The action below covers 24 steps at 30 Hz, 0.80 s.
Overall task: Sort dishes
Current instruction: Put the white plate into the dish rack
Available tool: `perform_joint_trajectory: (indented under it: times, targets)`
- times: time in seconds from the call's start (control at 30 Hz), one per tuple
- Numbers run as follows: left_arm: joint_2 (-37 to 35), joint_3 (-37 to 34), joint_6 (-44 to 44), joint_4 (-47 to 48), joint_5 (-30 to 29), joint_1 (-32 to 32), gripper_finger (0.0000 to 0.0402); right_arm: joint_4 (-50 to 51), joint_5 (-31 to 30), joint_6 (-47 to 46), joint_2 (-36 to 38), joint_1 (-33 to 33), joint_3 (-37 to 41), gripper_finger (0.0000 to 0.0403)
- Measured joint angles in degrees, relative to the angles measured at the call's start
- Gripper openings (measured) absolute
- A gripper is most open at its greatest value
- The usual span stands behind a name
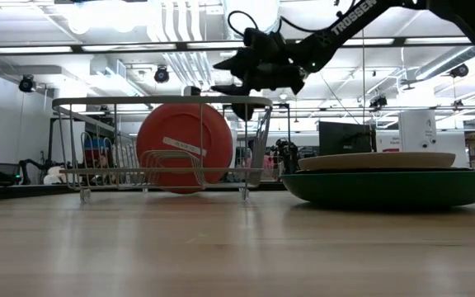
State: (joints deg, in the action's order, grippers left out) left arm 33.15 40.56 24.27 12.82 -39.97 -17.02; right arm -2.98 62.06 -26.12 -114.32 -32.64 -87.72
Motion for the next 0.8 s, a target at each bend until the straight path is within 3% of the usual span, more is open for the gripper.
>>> perform_joint_trajectory:
  times: [0.13,0.23,0.43,0.6,0.8]
  targets:
    - [2.2,0.0,-3.8,-0.1,0.0,0.0,0.0117,11.4,1.2,9.1,3.0,-0.7,0.0,0.0192]
    - [5.0,0.0,-5.9,-0.4,0.0,0.0,0.0117,23.4,-1.6,19.7,6.7,-1.0,0.0,0.0185]
    - [11.8,0.0,-5.9,-6.0,0.0,0.0,0.0117,46.0,-21.5,38.0,15.3,-0.2,0.8,0.016]
    - [16.0,0.0,-5.4,-7.0,0.0,0.0,0.0117,48.7,-24.6,38.4,23.5,0.1,6.5,0.0138]
    - [19.8,0.0,-6.2,-12.0,0.6,0.0,0.0117,45.7,-27.6,33.3,35.6,0.2,19.3,0.012]
